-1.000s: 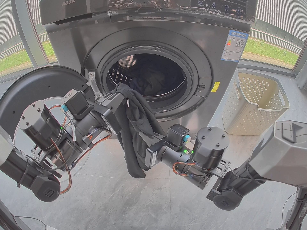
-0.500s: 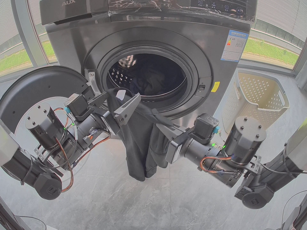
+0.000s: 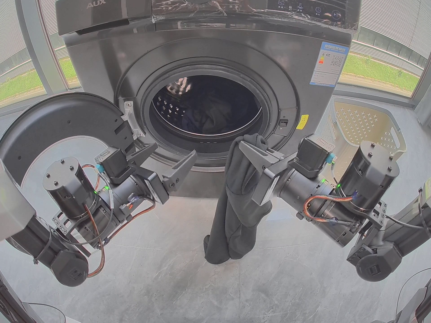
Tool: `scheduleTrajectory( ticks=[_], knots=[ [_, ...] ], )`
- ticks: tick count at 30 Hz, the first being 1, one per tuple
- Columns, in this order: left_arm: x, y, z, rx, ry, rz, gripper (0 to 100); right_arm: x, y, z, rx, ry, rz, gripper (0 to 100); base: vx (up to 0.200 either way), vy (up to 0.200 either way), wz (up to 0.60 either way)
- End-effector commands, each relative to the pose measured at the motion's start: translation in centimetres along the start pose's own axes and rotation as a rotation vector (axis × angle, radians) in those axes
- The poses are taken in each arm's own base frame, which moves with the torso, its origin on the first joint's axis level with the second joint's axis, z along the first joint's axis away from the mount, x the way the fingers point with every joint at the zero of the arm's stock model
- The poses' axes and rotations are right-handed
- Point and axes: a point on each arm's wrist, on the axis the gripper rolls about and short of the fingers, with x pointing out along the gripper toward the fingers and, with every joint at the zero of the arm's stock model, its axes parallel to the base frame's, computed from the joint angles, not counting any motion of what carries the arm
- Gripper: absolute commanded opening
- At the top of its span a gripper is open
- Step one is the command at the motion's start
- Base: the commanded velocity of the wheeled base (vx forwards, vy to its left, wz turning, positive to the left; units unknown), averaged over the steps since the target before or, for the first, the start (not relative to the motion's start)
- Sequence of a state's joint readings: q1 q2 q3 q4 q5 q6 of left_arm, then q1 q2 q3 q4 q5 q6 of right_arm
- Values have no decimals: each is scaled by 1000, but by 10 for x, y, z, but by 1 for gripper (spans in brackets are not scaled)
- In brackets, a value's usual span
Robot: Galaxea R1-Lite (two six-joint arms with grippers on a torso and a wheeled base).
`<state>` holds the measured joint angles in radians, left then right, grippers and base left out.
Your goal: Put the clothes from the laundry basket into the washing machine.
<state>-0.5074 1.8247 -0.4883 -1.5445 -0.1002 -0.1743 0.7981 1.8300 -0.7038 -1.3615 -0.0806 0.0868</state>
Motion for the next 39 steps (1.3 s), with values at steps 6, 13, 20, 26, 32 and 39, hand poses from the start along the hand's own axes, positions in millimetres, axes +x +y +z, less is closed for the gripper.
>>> scheduleTrajectory(
  ticks=[6,13,20,26,32,39],
  knots=[
    [-17,-22,-21,6,108,-90,100,12,5,-1,5,-18,-1,0,0,0,0],
    [-20,-44,-33,29,160,-208,100,24,11,-6,15,-28,-16,0,0,0,0],
    [-3,-43,-34,45,131,-239,100,24,15,-9,18,-22,-5,0,0,0,0],
    [23,-41,-37,55,84,-236,100,24,18,-10,21,-19,2,0,0,0,0],
    [41,-36,-45,89,69,-212,100,23,19,-10,24,-17,5,0,0,0,0],
    [47,-29,-48,107,59,-170,0,23,21,-11,27,-18,11,0,0,0,0]
  ],
)
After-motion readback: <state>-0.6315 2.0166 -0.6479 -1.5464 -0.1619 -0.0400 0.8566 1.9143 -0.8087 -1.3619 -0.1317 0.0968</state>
